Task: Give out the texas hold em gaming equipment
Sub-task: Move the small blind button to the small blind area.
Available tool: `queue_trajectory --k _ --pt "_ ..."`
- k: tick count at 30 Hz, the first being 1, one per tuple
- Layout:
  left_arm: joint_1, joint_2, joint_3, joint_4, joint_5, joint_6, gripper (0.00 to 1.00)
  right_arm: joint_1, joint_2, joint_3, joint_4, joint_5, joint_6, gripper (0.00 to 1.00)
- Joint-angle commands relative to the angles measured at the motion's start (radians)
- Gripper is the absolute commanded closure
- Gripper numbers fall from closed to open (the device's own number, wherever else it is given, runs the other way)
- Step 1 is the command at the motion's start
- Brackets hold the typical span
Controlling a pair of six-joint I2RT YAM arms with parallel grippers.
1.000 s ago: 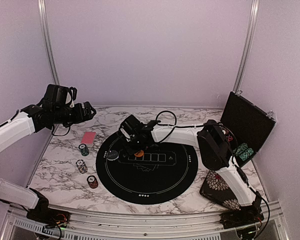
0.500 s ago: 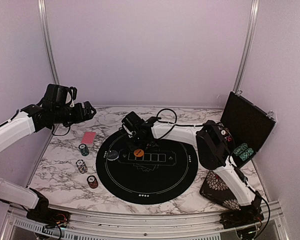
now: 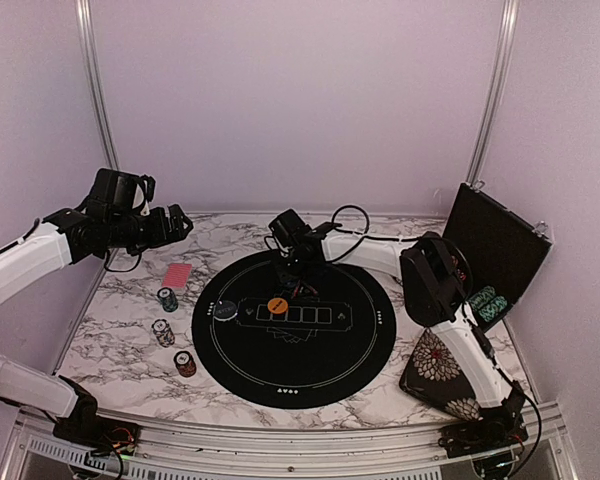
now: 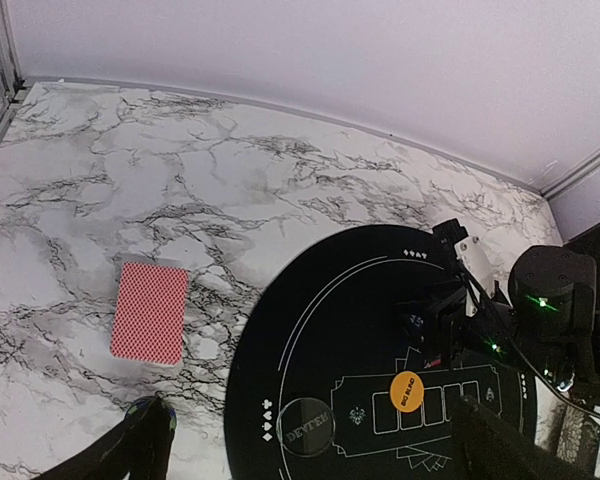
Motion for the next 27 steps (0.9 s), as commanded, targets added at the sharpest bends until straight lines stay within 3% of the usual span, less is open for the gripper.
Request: queue_trajectory --k 1,8,13,27 --pt "0.006 0.01 0.027 -0.02 -0.008 0.006 0.01 -0.069 0.027 -0.032 -0.062 0.073 0.005 0.44" --pt "0.005 0.013 0.027 -0.019 -0.007 0.006 0.01 -0.095 0.038 -0.001 -0.056 0.048 -0.009 0.43" --pt "0.005 0.013 0.03 -0.02 -0.01 0.006 0.01 -0.091 0.026 0.042 -0.081 -0.003 -0.015 0.36" --pt "0.006 0.017 0.017 -0.013 -0.01 0.006 0.01 -0.031 -0.101 -0.126 -0.041 -0.044 0.014 0.24"
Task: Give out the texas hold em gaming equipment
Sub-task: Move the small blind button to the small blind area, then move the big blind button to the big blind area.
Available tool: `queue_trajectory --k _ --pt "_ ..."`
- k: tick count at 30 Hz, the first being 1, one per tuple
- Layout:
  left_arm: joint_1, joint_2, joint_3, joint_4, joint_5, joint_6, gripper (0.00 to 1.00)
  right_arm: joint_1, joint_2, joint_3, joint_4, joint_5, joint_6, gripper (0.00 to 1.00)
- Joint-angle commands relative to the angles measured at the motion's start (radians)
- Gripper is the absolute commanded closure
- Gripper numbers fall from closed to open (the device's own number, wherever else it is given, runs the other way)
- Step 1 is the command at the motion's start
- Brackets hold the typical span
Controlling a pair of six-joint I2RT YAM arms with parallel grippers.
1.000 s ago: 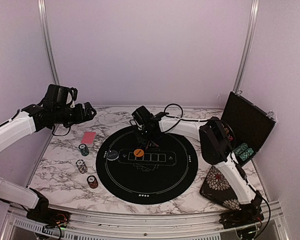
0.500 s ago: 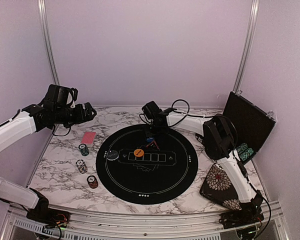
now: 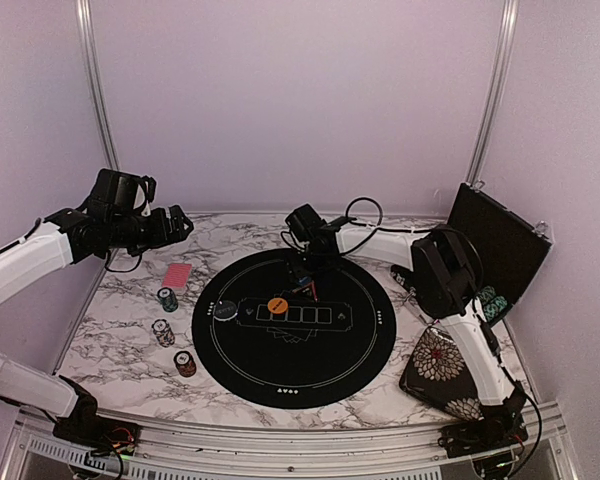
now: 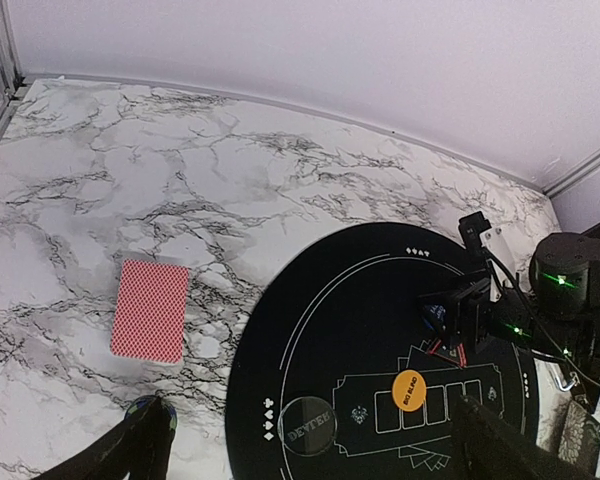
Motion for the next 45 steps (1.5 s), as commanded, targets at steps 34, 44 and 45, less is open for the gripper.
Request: queue_trajectory --k 34,44,45 --pt "0.006 0.0 0.008 -0.007 -0.019 0.013 0.01 0.0 0.036 -0.013 -0.044 0.008 0.029 0.55" --pt "0.005 0.006 0.014 -0.007 -0.014 0.016 0.01 -0.034 0.114 0.122 -0.077 0.011 0.029 0.55" --pt "0.006 0.007 0.015 -0.007 -0.013 0.016 0.01 -0.035 0.117 0.128 -0.079 0.012 0.032 0.55"
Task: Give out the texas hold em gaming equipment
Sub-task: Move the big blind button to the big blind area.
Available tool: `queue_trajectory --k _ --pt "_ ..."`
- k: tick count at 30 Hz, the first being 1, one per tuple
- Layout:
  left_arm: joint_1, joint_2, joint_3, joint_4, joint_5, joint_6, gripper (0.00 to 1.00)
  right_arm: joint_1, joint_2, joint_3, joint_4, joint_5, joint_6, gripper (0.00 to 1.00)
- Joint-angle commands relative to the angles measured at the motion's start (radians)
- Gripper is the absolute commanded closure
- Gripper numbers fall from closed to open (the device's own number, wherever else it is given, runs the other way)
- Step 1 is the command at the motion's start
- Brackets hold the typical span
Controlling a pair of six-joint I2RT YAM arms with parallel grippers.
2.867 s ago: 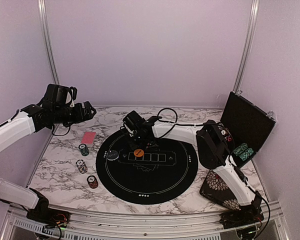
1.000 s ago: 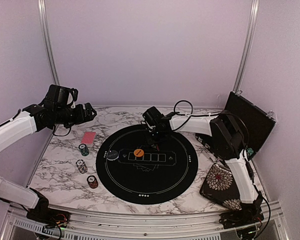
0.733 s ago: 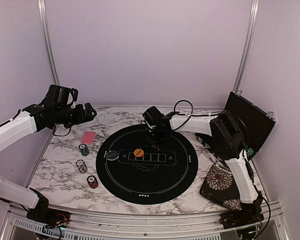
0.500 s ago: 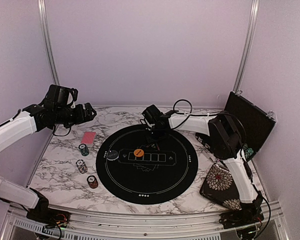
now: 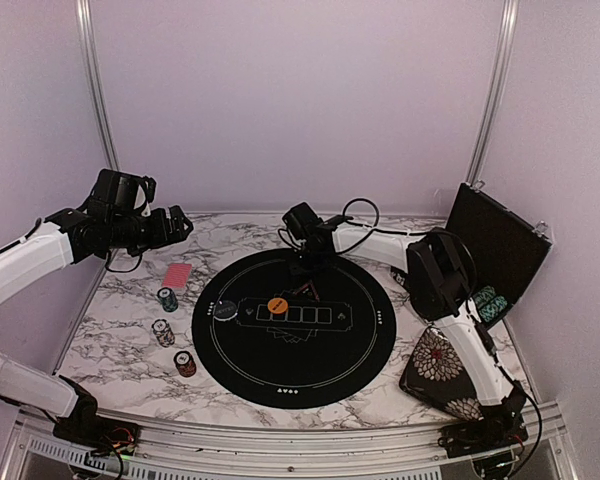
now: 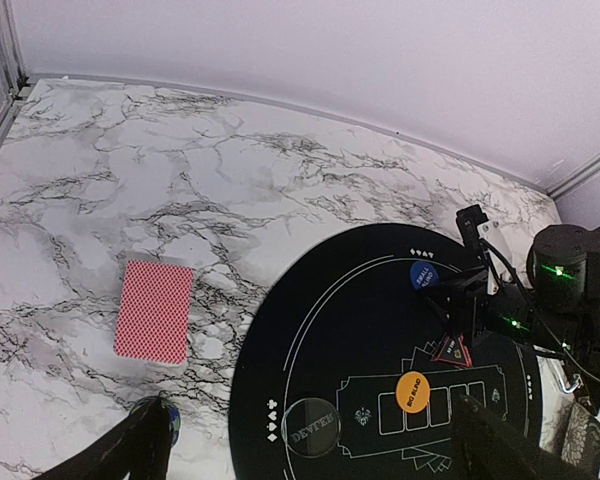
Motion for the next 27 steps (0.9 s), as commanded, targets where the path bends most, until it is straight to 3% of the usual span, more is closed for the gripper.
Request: queue_trajectory --k 1,11,19,27 --pt "0.006 0.003 0.016 -0.007 -0.002 0.014 0.01 -0.028 0.065 0.037 -0.05 0.026 -0.004 0.55" --pt "0.005 -0.008 0.005 -0.007 -0.007 0.013 0.01 -0.008 -0.055 -0.087 -0.02 -0.028 -0.006 0.37" --pt "0.006 -0.012 -0.004 -0.005 -0.006 0.007 0.01 0.052 -0.16 -0.251 0.023 -0.014 0.007 0.36" --pt "0.006 -0.012 -0.011 0.001 0.001 0.001 0.01 0.081 -0.163 -0.26 0.028 -0.019 0.003 0.36"
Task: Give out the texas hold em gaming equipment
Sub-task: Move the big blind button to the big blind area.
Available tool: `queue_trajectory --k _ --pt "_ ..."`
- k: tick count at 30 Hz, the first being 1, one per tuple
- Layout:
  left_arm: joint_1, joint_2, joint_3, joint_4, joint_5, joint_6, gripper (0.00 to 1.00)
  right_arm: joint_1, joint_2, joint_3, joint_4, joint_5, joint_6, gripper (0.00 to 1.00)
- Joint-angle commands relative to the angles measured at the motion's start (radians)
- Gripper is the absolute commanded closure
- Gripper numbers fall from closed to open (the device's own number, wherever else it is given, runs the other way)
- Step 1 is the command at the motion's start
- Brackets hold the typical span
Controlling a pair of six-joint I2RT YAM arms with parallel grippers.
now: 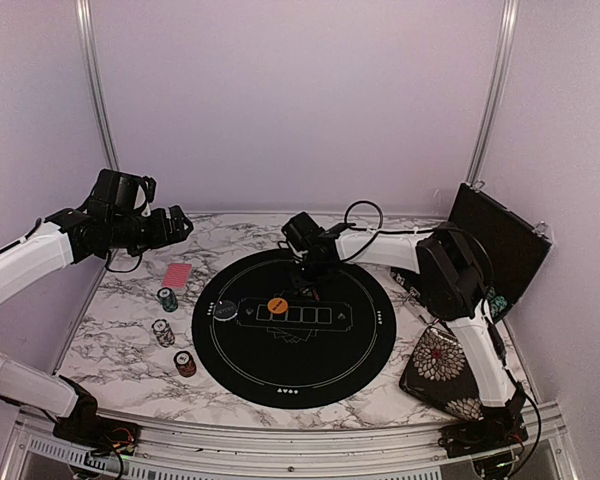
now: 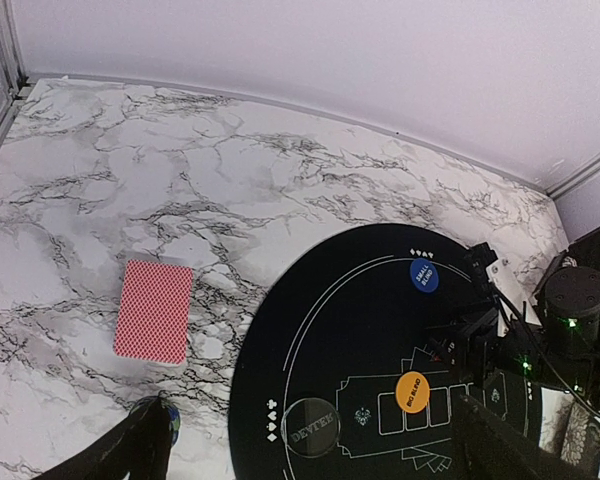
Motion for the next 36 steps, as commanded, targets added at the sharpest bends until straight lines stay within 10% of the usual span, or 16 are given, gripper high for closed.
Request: queue_trajectory --k 1,20,36 --pt "0.006 -0.012 -0.012 0.001 0.002 0.001 0.01 0.021 -0.014 -0.006 -0.026 -0.016 0.004 0.36" --pt "0.006 -0.023 -0.016 0.001 0.0 0.0 0.01 0.116 0.065 0.188 -0.092 -0.014 -0.079 0.37" --pt "0.005 -0.017 -0.01 0.0 0.006 -0.002 0.01 0.163 0.002 -0.005 -0.041 -0.051 -0.036 0.46"
